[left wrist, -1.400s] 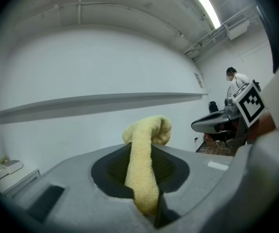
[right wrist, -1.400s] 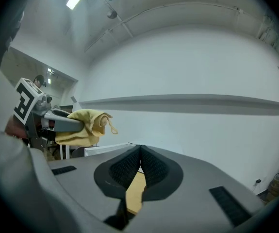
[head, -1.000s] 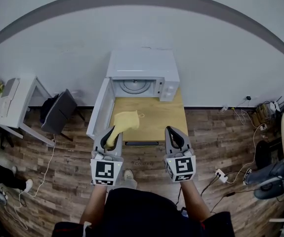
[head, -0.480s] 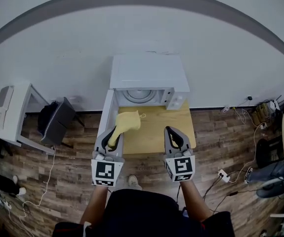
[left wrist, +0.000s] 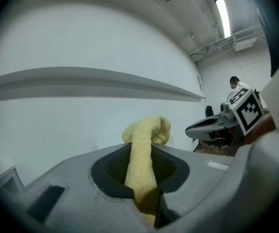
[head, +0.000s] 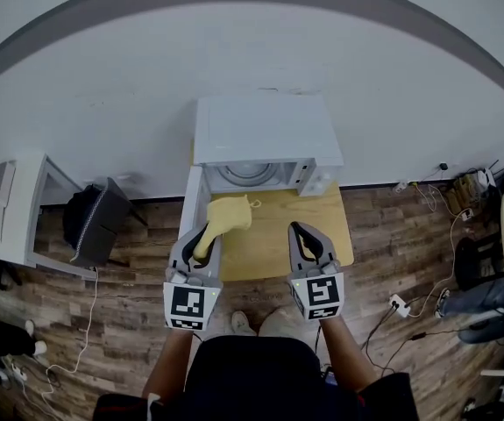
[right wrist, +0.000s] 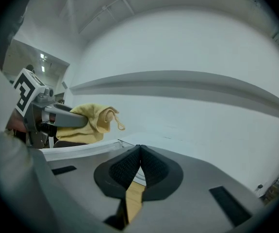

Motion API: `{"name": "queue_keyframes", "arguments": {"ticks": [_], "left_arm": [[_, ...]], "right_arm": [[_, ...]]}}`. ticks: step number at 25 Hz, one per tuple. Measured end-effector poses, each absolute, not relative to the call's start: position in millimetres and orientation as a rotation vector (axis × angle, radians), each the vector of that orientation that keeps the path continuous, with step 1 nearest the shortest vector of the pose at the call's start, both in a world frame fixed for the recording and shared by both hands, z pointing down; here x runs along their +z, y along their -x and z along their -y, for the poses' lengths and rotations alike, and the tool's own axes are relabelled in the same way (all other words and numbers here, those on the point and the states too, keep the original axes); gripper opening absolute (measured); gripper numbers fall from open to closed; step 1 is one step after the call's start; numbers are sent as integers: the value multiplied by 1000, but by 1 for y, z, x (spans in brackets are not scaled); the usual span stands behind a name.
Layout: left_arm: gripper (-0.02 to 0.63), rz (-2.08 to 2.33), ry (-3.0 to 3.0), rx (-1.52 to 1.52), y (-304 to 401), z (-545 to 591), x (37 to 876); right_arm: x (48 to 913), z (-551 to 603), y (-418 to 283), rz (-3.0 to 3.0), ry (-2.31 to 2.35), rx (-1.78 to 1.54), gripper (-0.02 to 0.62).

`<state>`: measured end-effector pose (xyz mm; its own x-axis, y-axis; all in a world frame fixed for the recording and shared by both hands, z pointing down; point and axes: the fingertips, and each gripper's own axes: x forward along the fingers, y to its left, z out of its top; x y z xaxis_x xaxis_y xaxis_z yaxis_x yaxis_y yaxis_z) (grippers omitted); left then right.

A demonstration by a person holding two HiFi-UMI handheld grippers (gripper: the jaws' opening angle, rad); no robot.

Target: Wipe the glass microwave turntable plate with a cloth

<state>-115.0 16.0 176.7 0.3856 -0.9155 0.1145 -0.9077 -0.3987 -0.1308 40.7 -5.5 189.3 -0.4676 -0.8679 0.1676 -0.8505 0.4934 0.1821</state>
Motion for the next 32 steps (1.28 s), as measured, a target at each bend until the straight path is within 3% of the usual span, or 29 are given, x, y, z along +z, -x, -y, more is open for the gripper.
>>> {"name": "queue_keyframes", "arguments": {"ticks": [32], "left_arm": [[61, -1757, 2693, -448, 63, 44, 277]], "right_arm": [[289, 66, -52, 2488, -1217, 80, 11]]}}
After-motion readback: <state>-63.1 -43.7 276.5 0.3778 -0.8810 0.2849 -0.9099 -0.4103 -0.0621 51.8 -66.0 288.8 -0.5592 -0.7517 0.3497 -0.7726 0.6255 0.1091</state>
